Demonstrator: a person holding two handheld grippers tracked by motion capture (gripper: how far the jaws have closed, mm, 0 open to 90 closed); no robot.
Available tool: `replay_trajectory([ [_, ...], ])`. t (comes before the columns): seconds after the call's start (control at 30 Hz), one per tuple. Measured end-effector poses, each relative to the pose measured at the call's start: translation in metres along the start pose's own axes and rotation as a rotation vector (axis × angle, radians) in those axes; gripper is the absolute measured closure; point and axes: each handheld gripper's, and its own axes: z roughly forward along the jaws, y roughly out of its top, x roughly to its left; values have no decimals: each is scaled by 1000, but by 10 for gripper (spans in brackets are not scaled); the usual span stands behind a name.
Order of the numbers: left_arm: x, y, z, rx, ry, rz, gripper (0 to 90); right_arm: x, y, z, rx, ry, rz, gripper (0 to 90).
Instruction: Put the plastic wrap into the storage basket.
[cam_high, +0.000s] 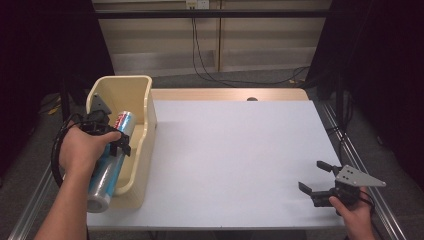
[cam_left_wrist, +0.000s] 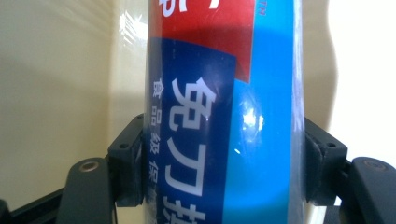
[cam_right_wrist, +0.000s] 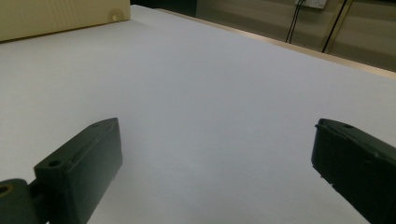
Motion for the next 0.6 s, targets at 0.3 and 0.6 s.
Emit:
replay_trajectory([
  [0.3,-2,1,2,11,25,13,303,1,0,1,4,1,-2,13],
  [0.6,-17,5,-30,-63,-28,47,278,1,1,0,3,-2,-4,13],
])
